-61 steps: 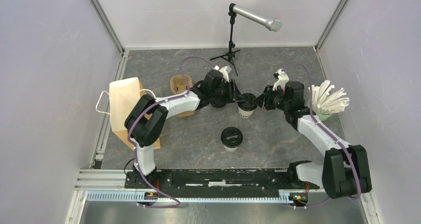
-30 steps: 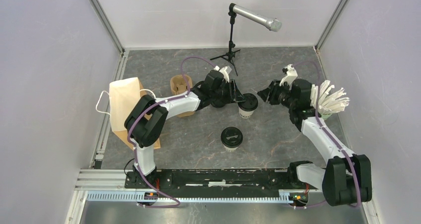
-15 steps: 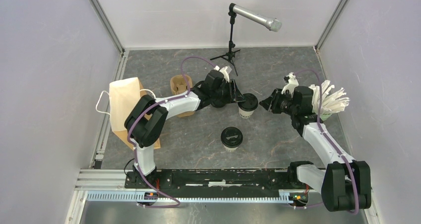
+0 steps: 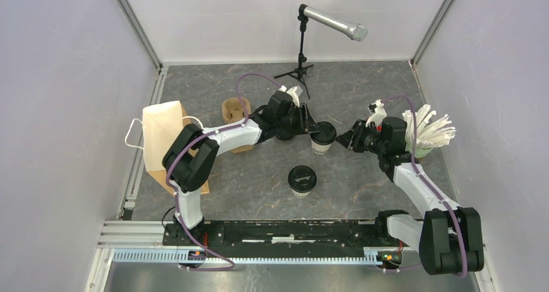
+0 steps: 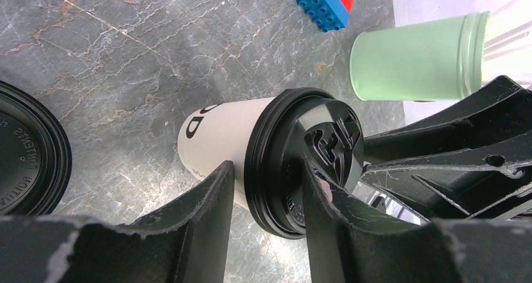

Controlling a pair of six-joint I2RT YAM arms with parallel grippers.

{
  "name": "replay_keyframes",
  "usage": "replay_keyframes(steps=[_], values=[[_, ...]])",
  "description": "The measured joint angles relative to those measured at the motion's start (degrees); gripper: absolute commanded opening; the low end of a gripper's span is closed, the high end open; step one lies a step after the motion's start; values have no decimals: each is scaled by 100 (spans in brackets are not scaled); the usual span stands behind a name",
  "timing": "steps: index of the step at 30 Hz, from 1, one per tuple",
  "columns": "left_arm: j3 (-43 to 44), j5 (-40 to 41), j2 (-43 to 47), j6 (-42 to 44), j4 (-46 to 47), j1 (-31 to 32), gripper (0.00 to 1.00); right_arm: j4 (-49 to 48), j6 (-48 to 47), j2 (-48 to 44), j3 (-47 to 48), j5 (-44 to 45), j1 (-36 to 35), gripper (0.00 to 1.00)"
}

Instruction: Pack the takeout coffee

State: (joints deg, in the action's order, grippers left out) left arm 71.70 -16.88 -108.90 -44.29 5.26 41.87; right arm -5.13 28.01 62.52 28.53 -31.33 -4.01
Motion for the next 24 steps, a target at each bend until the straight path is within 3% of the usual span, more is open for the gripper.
replay_keyframes(steps=[16, 24], values=[[33, 35, 0, 0, -63, 13, 49, -557, 144, 354, -131, -144, 22, 32], [33, 48, -24, 0, -33, 24, 49, -1266, -79, 306, -1172, 468, -13, 29]])
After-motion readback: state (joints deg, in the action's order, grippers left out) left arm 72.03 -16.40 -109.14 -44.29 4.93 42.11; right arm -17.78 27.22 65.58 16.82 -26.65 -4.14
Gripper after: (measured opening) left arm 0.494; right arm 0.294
